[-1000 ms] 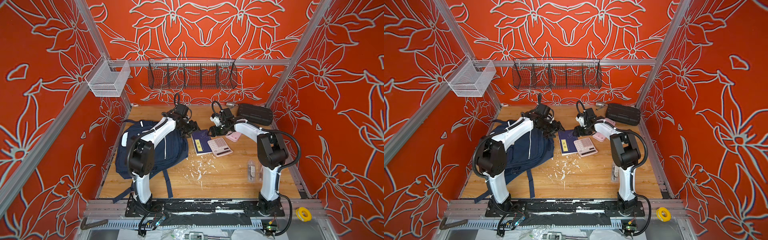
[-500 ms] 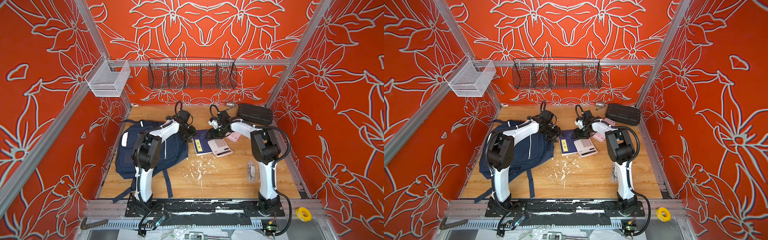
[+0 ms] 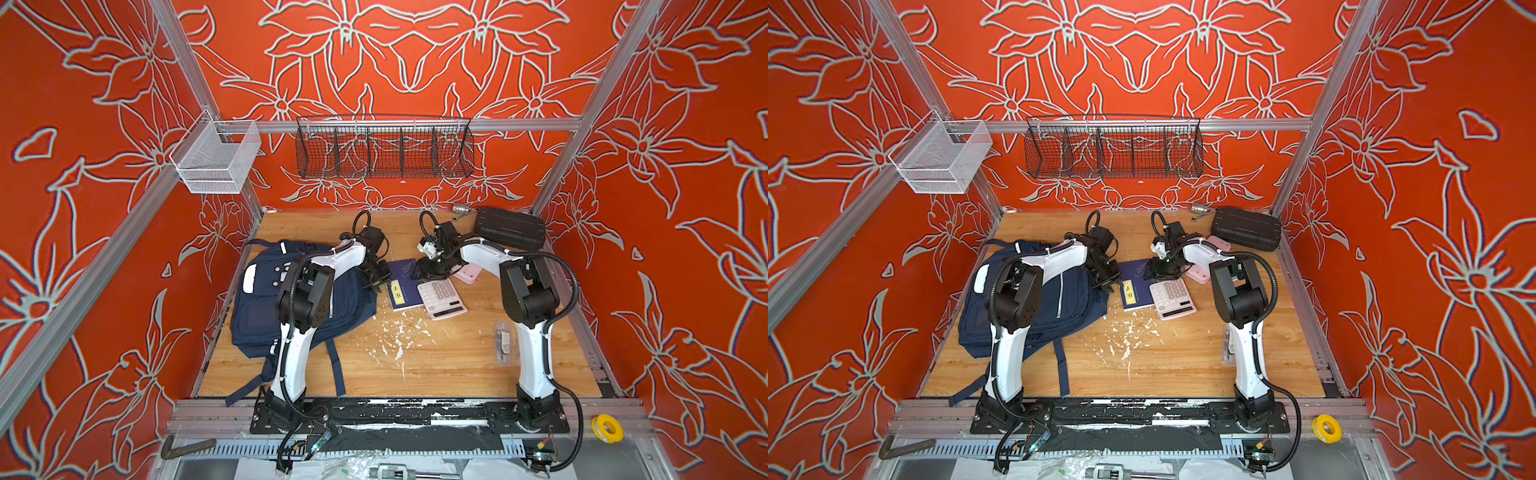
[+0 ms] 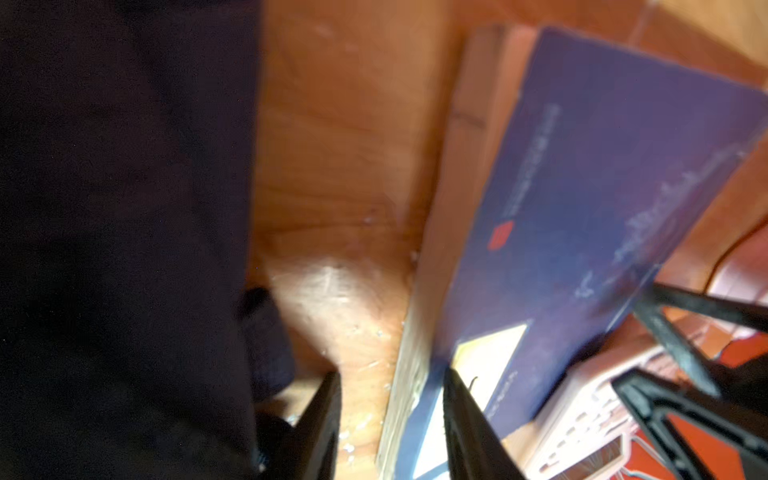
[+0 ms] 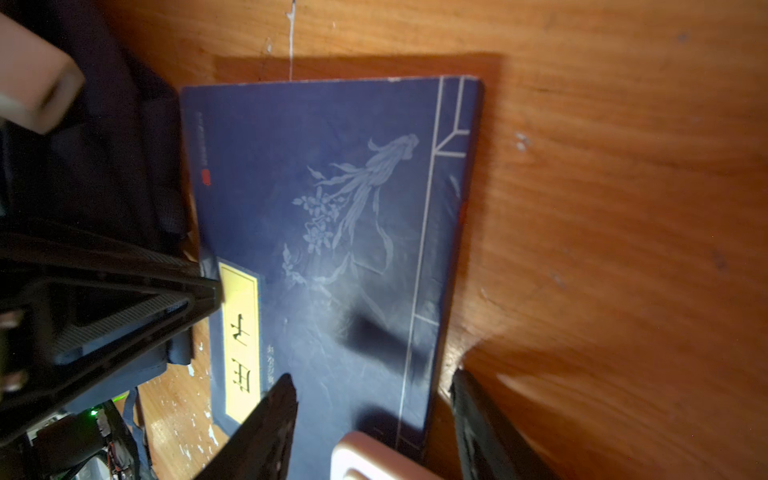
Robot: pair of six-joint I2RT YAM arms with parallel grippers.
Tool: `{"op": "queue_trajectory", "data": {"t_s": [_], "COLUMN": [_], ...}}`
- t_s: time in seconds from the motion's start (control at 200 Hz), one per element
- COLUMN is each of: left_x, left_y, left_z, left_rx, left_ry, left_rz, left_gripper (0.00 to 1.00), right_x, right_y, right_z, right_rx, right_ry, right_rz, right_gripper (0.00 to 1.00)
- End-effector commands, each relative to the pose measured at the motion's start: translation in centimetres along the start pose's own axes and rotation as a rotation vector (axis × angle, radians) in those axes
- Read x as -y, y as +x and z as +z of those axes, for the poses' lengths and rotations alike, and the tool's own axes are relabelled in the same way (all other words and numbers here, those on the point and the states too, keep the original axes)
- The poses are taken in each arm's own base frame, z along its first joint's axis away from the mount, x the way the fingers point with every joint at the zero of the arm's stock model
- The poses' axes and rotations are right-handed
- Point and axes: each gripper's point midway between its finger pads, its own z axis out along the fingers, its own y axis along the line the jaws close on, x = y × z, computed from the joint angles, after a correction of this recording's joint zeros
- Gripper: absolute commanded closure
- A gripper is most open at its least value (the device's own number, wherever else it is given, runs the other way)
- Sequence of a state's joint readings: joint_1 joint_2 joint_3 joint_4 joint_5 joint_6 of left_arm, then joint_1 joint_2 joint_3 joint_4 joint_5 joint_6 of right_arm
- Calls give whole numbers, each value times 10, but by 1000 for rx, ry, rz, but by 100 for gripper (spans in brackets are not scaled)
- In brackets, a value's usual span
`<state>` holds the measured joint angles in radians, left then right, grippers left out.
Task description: Pack the student bag
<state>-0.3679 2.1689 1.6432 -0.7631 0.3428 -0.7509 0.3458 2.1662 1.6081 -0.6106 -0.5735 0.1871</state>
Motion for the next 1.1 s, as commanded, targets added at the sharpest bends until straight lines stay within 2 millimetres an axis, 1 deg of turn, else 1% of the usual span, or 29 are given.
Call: {"op": "queue_trajectory", "data": {"t_s": [0.0, 0.095, 0.18, 0.325, 0.49, 0.645, 0.741, 0.851, 0.886, 1.006, 1.096], "left_x": [-29, -32, -32, -35, -44, -54, -58, -61, -61, -58, -55], "left_y": [5, 3, 2, 0, -2, -8, -13, -17, -19, -23, -27], "left_z": [18, 25, 29, 39, 48, 48, 47, 48, 48, 46, 43], "left_rx": [-42, -60, -78, -105, -138, -133, -136, -143, -141, -127, -119], "left_ry": [-125, -143, -155, -164, -174, -183, -177, -171, -168, -154, -144], "left_rz": [-16, -12, -8, -9, -28, -39, -48, -54, -55, -56, -55], "left_gripper": [73, 84, 89, 100, 100, 100, 100, 100, 100, 100, 100], "right_x": [-4, -7, -13, -32, -54, -63, -62, -57, -55, -58, -58], "right_y": [9, 10, 8, 0, -14, -22, -25, -26, -25, -24, -28], "right_z": [6, 9, 9, 3, -5, -4, -4, -1, 1, 6, 10], "right_rx": [-66, -81, -73, -29, 25, 34, 42, 28, 16, -7, -5], "right_ry": [-48, -68, -108, -209, -330, -389, -385, -346, -340, -367, -363], "right_rz": [40, 38, 40, 19, 0, -1, -12, -22, -22, -27, -42], "right_gripper": [38, 38, 39, 41, 48, 53, 53, 53, 54, 58, 58]}}
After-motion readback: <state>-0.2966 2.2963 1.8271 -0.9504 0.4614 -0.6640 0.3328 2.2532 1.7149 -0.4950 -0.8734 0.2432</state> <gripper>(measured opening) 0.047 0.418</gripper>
